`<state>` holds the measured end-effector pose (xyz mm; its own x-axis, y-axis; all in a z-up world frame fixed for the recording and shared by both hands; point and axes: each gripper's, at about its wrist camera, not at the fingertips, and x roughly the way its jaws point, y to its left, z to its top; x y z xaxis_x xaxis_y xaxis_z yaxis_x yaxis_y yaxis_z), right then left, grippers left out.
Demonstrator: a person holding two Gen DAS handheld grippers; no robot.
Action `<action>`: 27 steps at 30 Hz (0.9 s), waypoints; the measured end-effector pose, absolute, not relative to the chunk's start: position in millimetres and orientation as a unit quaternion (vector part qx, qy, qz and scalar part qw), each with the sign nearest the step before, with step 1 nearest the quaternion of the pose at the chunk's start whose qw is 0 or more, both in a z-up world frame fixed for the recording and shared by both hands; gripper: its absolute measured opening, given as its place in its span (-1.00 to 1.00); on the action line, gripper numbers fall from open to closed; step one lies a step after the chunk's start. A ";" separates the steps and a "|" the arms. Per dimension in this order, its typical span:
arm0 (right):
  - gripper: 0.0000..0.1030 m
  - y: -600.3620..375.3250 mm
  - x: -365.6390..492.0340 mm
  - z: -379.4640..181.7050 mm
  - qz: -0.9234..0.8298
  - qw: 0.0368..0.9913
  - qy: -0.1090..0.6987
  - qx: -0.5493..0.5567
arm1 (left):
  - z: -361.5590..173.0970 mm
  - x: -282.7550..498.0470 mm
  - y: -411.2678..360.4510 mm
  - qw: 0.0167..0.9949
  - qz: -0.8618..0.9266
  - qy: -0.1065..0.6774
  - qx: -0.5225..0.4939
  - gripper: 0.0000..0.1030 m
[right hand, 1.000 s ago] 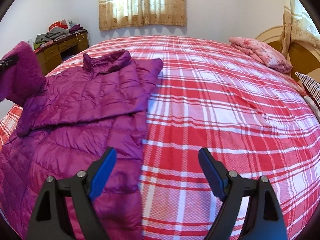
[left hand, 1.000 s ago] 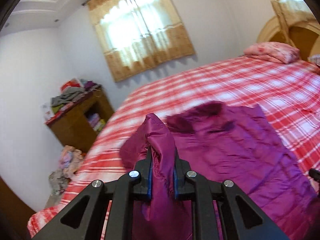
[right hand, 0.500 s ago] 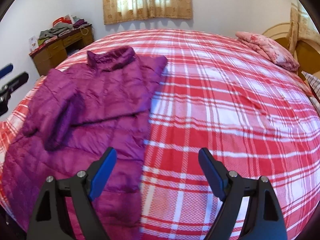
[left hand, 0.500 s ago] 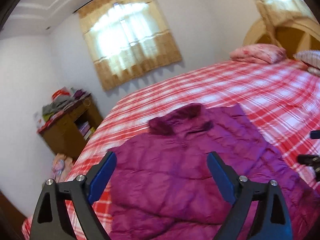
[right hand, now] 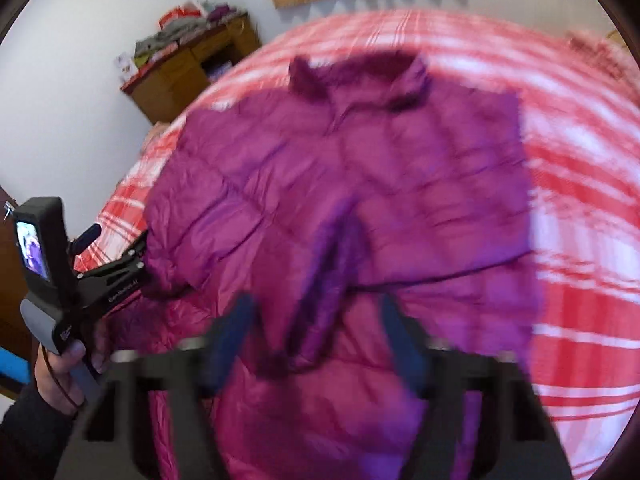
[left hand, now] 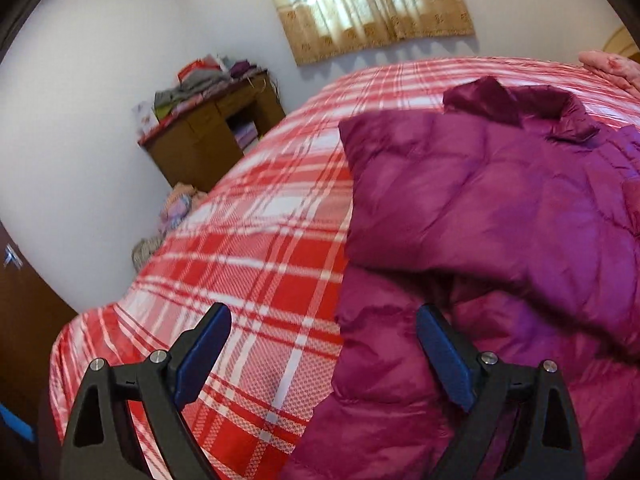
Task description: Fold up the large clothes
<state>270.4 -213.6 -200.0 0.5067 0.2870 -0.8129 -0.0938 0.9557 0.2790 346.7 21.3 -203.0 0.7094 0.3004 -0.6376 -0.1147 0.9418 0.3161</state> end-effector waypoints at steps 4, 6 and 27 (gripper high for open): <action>-0.74 -215.1 274.0 -195.3 0.090 0.876 0.463 0.098 | -212.4 347.3 27.3 0.915 0.110 0.368 0.119 0.82; -0.75 -224.7 272.8 -183.7 0.065 0.889 0.444 0.094 | -217.0 346.4 31.1 0.915 0.109 0.371 0.116 0.82; -0.39 -226.8 295.6 -175.3 -0.009 0.919 0.388 0.069 | -173.7 415.4 -46.8 0.930 0.042 0.355 0.084 0.82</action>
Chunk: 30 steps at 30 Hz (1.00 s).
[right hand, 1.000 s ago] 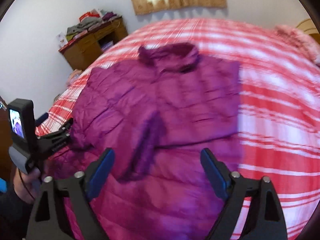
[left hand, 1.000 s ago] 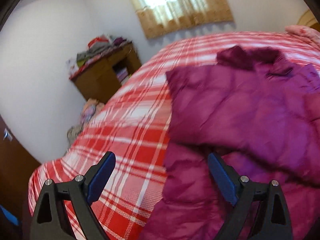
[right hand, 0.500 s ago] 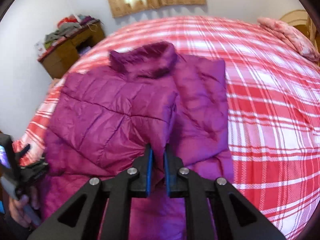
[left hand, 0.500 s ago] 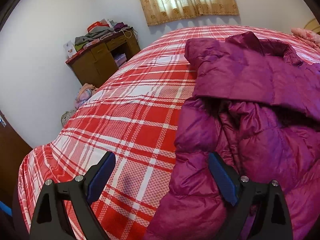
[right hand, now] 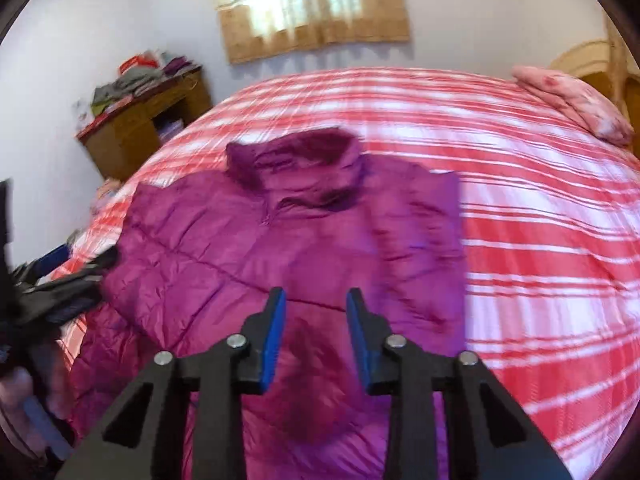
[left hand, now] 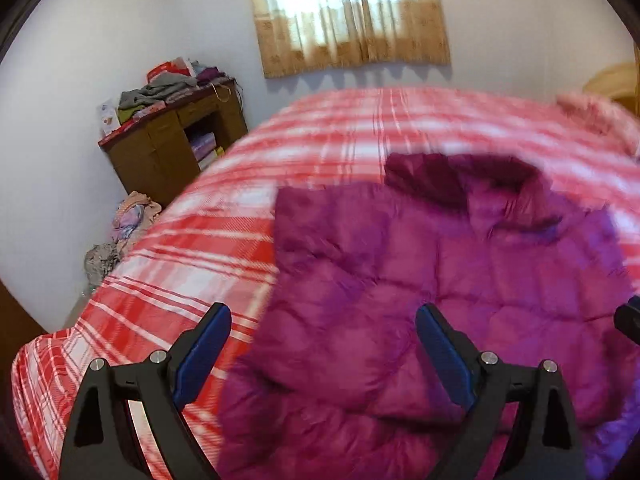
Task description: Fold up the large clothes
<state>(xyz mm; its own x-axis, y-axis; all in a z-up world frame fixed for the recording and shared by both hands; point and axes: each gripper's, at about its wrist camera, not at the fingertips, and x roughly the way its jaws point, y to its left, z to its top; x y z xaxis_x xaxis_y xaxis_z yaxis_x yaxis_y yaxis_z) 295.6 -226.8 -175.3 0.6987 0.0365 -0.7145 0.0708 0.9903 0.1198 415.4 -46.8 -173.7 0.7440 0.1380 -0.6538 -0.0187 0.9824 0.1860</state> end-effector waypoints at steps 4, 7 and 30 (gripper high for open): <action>-0.48 -223.8 310.8 -207.2 -0.020 0.908 0.414 0.058 | -213.1 426.6 -55.1 0.919 0.053 0.376 0.104 0.82; -0.49 -225.2 308.5 -218.5 -0.017 0.912 0.408 0.049 | -218.8 427.3 -54.3 0.920 0.049 0.374 0.102 0.82; -0.50 -224.1 300.6 -212.1 -0.016 0.917 0.396 0.043 | -167.1 417.0 -58.8 0.928 0.009 0.346 0.135 0.83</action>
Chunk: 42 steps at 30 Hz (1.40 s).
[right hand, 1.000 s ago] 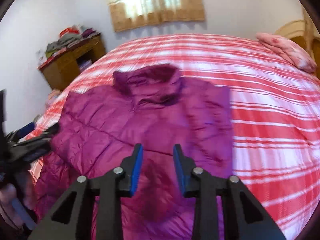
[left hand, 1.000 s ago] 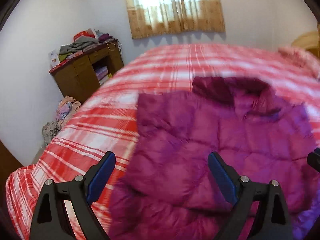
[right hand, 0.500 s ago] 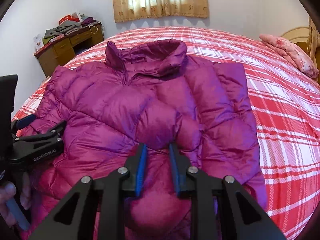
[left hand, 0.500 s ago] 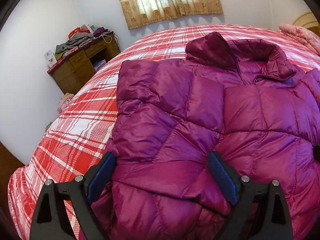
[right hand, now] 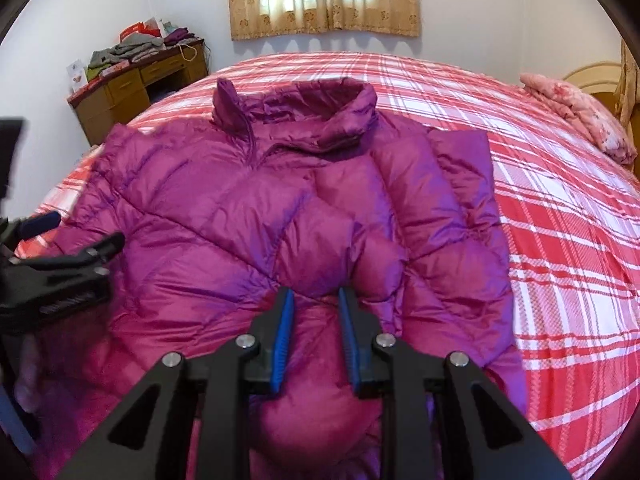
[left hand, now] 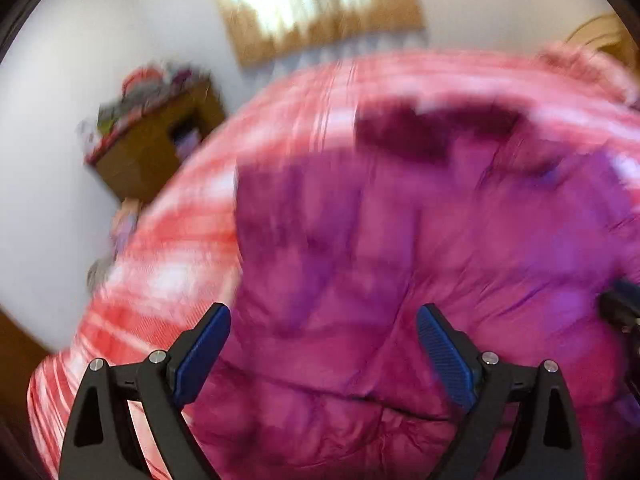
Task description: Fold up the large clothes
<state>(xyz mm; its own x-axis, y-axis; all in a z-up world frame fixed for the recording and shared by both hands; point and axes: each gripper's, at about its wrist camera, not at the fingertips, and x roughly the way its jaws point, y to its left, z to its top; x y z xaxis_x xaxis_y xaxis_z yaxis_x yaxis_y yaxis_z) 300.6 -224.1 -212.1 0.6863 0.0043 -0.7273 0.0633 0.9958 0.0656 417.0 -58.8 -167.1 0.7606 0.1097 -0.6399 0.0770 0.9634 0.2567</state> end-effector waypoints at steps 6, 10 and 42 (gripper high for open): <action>-0.37 -259.1 309.2 -152.8 -0.073 0.943 0.316 0.069 | -137.8 473.1 -26.8 0.940 0.076 0.308 0.127 0.88; -0.02 -281.0 350.5 -166.8 -0.119 0.932 0.333 0.078 | -182.7 527.7 -10.4 0.913 0.126 0.372 0.113 0.88; -0.09 -290.5 370.9 -232.0 -0.120 0.908 0.395 0.066 | -234.9 542.2 -15.7 0.901 0.126 0.404 0.101 0.91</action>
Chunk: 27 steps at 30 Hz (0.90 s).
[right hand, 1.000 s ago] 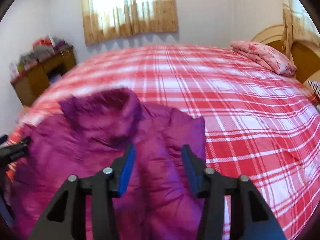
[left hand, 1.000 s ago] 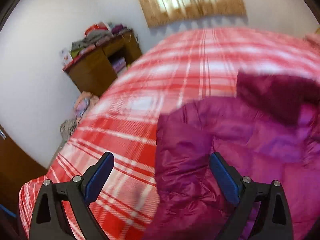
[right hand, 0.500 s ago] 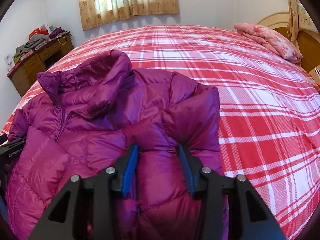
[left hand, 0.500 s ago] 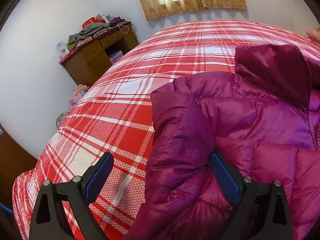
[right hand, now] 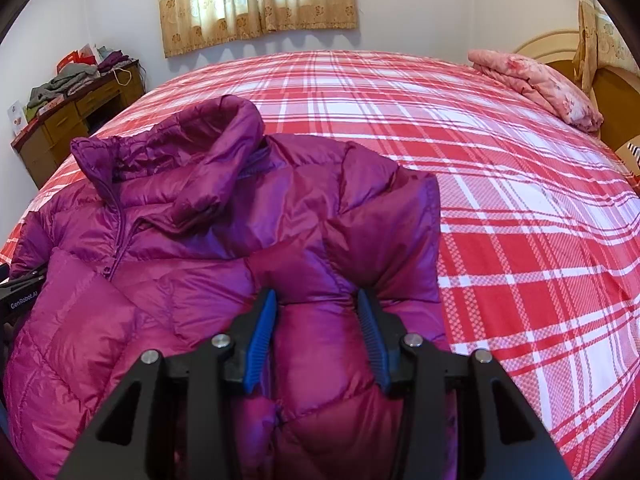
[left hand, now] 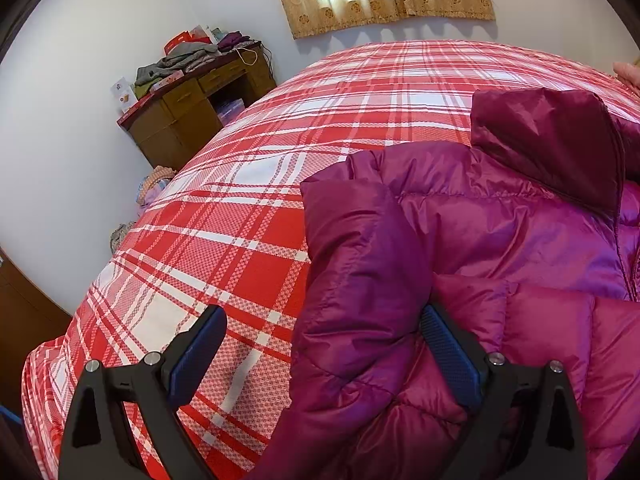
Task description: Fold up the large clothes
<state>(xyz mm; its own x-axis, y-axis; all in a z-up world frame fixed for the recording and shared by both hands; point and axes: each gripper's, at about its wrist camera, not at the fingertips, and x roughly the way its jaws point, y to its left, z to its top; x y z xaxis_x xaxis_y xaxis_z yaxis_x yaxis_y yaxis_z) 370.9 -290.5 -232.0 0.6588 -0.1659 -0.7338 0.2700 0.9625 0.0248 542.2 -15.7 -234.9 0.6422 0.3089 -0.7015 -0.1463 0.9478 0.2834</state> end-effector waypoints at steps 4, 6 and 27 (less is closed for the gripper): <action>-0.09 -288.1 370.2 -232.1 -0.122 0.908 0.396 0.061 | -234.7 542.4 -15.6 0.900 0.127 0.403 0.103 0.91; -0.09 -287.9 369.9 -232.2 -0.123 0.908 0.395 0.061 | -235.3 542.2 -16.3 0.900 0.129 0.402 0.107 0.91; 0.52 -311.1 377.9 -156.2 -0.074 0.927 0.359 0.085 | -135.7 580.3 -42.4 0.921 0.031 0.384 0.054 0.91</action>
<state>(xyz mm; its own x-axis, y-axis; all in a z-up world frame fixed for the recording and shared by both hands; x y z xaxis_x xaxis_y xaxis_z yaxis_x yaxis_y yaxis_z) 377.9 -311.1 -156.2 0.7317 -0.0756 -0.6774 0.1971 0.9748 0.1041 580.3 -42.4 -135.7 0.7033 0.0986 -0.7040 -0.0161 0.9923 0.1229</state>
